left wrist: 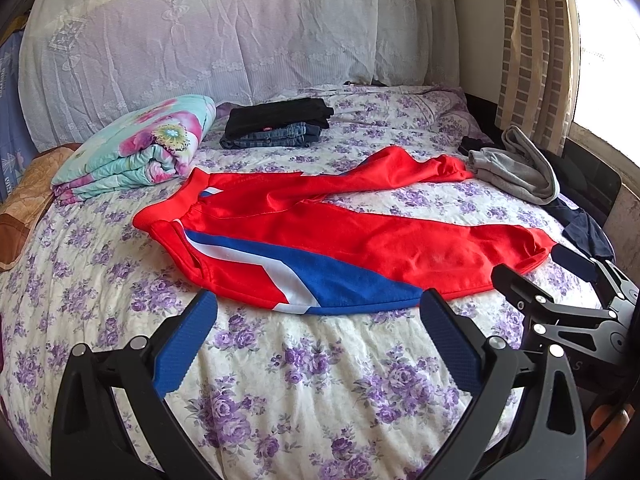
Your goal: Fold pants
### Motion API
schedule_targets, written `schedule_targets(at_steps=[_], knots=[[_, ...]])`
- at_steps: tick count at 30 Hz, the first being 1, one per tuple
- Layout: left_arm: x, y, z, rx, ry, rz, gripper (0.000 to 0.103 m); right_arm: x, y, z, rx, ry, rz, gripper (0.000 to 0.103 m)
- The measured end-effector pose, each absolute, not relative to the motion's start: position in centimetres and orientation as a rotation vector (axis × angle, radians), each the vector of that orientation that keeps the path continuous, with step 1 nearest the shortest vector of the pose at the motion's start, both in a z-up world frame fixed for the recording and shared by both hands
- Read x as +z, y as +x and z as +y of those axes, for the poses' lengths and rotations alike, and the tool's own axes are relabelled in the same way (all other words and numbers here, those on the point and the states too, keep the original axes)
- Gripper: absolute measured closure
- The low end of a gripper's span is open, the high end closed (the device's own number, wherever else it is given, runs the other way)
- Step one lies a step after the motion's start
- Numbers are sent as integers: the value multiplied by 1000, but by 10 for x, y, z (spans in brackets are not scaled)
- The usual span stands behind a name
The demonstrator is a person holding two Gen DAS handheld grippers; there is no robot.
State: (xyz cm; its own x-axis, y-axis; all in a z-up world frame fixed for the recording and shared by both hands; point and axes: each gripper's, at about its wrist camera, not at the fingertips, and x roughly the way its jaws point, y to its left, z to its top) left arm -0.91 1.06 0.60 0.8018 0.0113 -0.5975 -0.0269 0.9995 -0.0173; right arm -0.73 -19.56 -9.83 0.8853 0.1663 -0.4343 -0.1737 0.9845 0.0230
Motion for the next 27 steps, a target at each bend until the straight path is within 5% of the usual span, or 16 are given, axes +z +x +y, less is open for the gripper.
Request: schedule_targets(at_steps=[17, 27], knots=[[-23, 23, 31, 6, -44, 715, 4, -121, 21, -192, 172, -31, 515, 3], [-46, 81, 185, 164, -278, 805, 4, -145, 64, -209, 155, 52, 619, 3]])
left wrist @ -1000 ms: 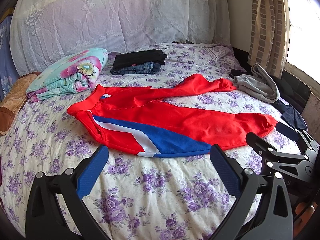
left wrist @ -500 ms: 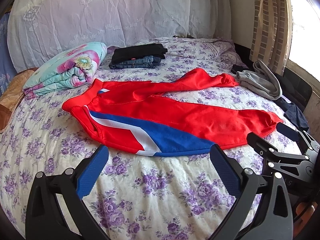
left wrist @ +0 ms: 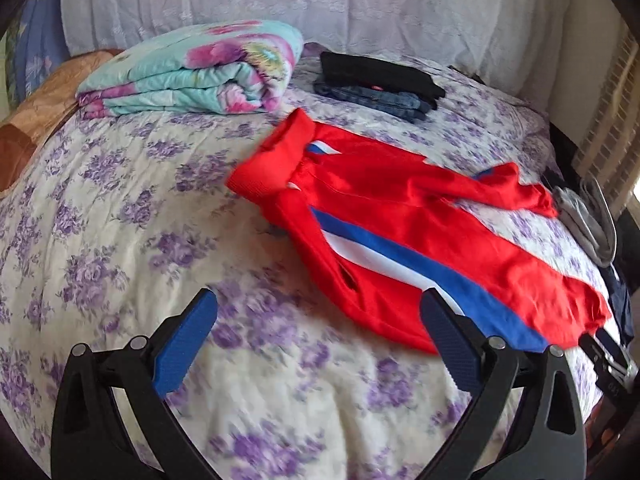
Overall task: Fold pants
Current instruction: 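Lower the right tool onto the red sleeve cuff and close it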
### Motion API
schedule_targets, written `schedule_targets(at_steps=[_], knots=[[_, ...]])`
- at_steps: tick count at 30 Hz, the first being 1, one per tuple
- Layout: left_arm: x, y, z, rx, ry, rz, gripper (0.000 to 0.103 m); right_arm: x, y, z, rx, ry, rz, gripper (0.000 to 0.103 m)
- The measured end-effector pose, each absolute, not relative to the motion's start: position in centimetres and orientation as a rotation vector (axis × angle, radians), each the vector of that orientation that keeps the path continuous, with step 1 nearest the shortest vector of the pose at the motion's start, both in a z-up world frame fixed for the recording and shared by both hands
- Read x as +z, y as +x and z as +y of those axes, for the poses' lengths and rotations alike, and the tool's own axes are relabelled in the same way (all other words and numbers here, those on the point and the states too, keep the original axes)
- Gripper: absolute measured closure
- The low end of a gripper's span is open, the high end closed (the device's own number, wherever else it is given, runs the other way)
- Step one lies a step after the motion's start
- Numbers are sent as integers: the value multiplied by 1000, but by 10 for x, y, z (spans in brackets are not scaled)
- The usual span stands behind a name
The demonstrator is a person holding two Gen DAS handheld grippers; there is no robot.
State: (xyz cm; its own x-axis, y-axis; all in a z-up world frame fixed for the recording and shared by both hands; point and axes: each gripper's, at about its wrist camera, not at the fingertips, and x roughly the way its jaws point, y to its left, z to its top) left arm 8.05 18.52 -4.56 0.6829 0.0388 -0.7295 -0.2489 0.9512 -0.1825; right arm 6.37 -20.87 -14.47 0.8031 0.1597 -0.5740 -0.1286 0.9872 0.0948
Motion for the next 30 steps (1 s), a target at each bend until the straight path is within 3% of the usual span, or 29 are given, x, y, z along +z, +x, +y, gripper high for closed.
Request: schedule_targets(at_steps=[4, 6, 8, 9, 10, 13, 19, 23, 24, 25, 26, 27, 29, 30], knots=[[-54, 127, 228, 166, -333, 854, 5, -151, 77, -198, 181, 46, 649, 3], [-62, 146, 239, 143, -375, 887, 10, -153, 81, -193, 195, 38, 658, 3], [-72, 161, 244, 102, -418, 927, 62, -155, 84, -189, 205, 31, 666, 3], [-79, 166, 245, 55, -461, 957, 78, -156, 85, -188, 207, 29, 670, 3], [-83, 166, 246, 38, -490, 966, 84, -157, 86, -187, 208, 29, 674, 3], [-75, 148, 246, 45, -496, 904, 88, -157, 87, -191, 209, 41, 675, 3], [-39, 49, 255, 50, -551, 701, 89, -154, 82, -199, 212, 49, 658, 3], [-70, 6, 256, 170, -504, 765, 85, -159, 83, -204, 226, 52, 656, 3], [-83, 1, 258, 194, -508, 805, 80, -160, 84, -209, 231, 64, 661, 3], [-91, -5, 259, 220, -521, 821, 64, -161, 85, -215, 229, 80, 666, 3], [-94, -13, 262, 245, -533, 812, 55, -160, 85, -223, 218, 97, 670, 3], [-92, -22, 265, 256, -536, 790, 52, -159, 86, -233, 203, 113, 667, 3], [-72, -40, 268, 327, -498, 709, 32, -154, 84, -259, 153, 150, 650, 3], [-63, -48, 269, 363, -470, 661, 28, -153, 83, -273, 121, 169, 644, 3]])
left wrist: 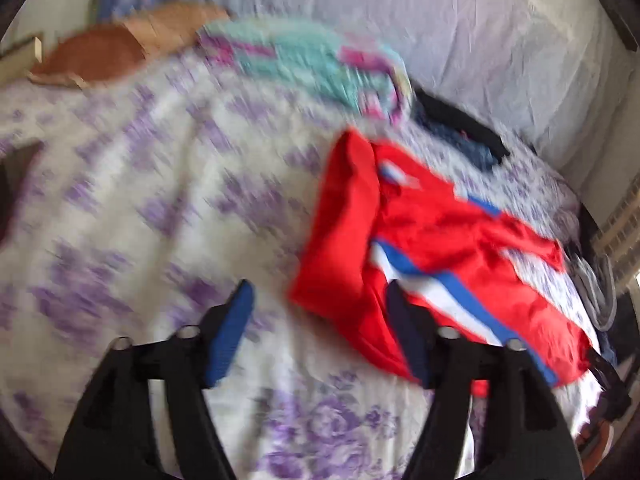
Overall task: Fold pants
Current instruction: 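Lower the right tool onto the red sleeve cuff and close it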
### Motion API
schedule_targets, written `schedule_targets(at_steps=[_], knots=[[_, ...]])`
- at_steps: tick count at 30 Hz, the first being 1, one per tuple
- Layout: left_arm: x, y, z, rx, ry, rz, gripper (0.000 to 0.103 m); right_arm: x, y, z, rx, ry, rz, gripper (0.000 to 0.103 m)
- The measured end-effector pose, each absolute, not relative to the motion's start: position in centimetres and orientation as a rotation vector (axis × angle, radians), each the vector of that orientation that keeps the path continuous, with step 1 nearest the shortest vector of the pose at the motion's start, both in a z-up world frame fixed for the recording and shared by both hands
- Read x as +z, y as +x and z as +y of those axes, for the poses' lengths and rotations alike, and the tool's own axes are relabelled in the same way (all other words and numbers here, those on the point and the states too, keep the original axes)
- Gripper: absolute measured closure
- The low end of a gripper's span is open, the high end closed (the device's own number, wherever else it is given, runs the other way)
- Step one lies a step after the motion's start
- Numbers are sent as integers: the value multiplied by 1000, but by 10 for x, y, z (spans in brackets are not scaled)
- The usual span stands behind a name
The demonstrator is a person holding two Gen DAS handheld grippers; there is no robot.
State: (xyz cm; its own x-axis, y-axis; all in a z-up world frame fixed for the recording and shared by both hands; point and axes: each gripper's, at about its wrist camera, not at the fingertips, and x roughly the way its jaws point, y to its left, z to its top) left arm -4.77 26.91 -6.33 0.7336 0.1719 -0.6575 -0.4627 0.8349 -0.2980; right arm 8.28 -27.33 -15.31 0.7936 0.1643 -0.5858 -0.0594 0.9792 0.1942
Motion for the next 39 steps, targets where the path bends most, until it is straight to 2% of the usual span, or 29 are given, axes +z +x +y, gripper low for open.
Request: schedule_targets(at_steps=[1, 4, 6, 9, 10, 11, 13, 14, 18, 19, 20, 21, 22, 24, 25, 26, 29, 32, 36, 39], knots=[[-50, -56, 266, 393, -427, 605, 23, -153, 83, -289, 78, 196, 646, 3], [-28, -64, 247, 347, -336, 541, 20, -162, 96, -327, -16, 283, 710, 3], [-23, -59, 230, 283, -295, 531, 16, -173, 110, -340, -19, 339, 747, 3], [-29, -34, 200, 201, -231, 560, 15, -175, 130, -333, 18, 312, 734, 3], [-33, -23, 189, 186, -207, 579, 15, -173, 137, -326, 56, 282, 731, 10], [-37, -18, 184, 168, -195, 592, 15, -170, 141, -320, 84, 258, 727, 38], [-48, -3, 170, 123, -184, 650, 15, -158, 138, -316, 81, 201, 703, 79], [-54, 2, 167, 105, -183, 682, 15, -150, 131, -319, 77, 185, 676, 80], [-81, 17, 166, 59, -183, 811, 14, -142, 101, -348, 43, 200, 627, 79], [-90, 21, 166, 50, -192, 848, 13, -153, 100, -356, 13, 199, 652, 72], [-96, 22, 166, 50, -188, 867, 12, -166, 103, -360, -18, 189, 701, 51], [-98, 22, 164, 57, -158, 868, 12, -183, 106, -365, -32, 184, 754, 48], [-97, 22, 161, 51, -133, 871, 11, -186, 102, -368, -9, 193, 728, 47], [-87, 22, 159, 20, -116, 862, 11, -173, 90, -368, -17, 189, 725, 33], [-77, 23, 161, -9, -129, 842, 11, -159, 81, -368, -32, 195, 684, 19], [-67, 25, 163, -39, -148, 822, 10, -143, 73, -366, -37, 194, 630, 12], [-39, 44, 161, -118, -180, 761, 8, -96, 71, -345, 75, 174, 507, 11], [-26, 78, 154, -152, -168, 713, 7, -78, 123, -318, 297, 263, 543, 11], [-45, 113, 155, -139, -229, 717, 7, -95, 228, -277, 363, 388, 734, 14], [-74, 118, 163, -112, -297, 791, 7, -131, 302, -271, 327, 474, 839, 20]])
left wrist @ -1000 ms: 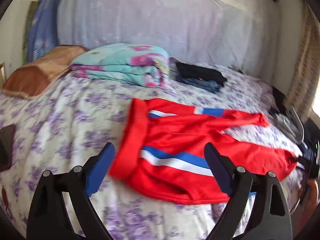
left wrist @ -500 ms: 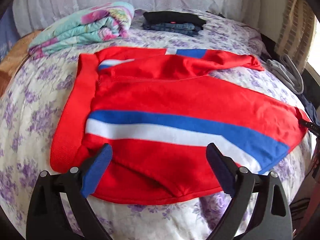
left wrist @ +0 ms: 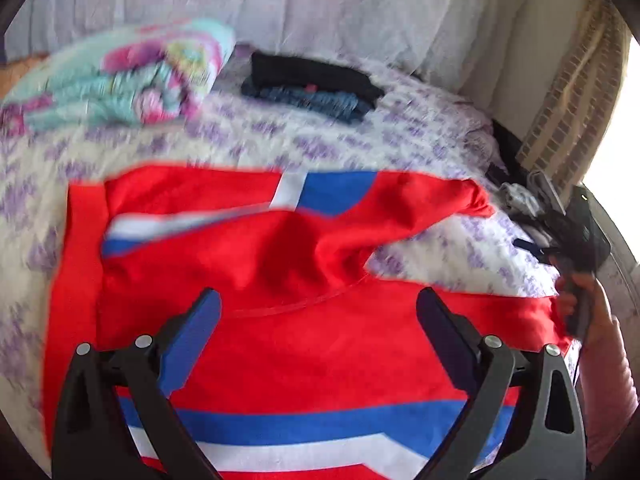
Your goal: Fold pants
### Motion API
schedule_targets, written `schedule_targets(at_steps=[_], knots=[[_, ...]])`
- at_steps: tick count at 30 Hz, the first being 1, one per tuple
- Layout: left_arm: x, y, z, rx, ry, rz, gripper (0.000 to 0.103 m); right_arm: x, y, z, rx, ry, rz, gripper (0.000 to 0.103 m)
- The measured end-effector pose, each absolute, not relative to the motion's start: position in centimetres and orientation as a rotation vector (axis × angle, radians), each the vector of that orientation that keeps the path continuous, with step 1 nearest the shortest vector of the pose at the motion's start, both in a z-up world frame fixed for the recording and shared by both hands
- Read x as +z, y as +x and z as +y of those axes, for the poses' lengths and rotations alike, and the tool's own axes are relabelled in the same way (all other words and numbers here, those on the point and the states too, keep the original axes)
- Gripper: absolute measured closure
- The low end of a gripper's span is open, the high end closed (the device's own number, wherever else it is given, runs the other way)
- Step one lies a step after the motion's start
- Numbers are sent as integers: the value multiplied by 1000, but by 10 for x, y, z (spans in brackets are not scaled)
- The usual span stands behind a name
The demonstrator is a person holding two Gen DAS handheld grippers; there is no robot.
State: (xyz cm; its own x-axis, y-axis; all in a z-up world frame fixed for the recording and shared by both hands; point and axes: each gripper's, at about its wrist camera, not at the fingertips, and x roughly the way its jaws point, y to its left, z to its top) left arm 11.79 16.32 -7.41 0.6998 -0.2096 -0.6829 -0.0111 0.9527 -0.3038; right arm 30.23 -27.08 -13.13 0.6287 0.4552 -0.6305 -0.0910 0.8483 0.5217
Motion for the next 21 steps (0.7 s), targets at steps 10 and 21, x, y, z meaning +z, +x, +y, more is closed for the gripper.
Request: schedule_targets(at_steps=[10, 21], knots=[[-87, 115, 186, -95, -401, 815, 7, -87, 341, -262, 268, 401, 671, 99], [-87, 113, 184, -95, -385, 828, 7, -126, 306, -301, 84, 408, 934, 32]])
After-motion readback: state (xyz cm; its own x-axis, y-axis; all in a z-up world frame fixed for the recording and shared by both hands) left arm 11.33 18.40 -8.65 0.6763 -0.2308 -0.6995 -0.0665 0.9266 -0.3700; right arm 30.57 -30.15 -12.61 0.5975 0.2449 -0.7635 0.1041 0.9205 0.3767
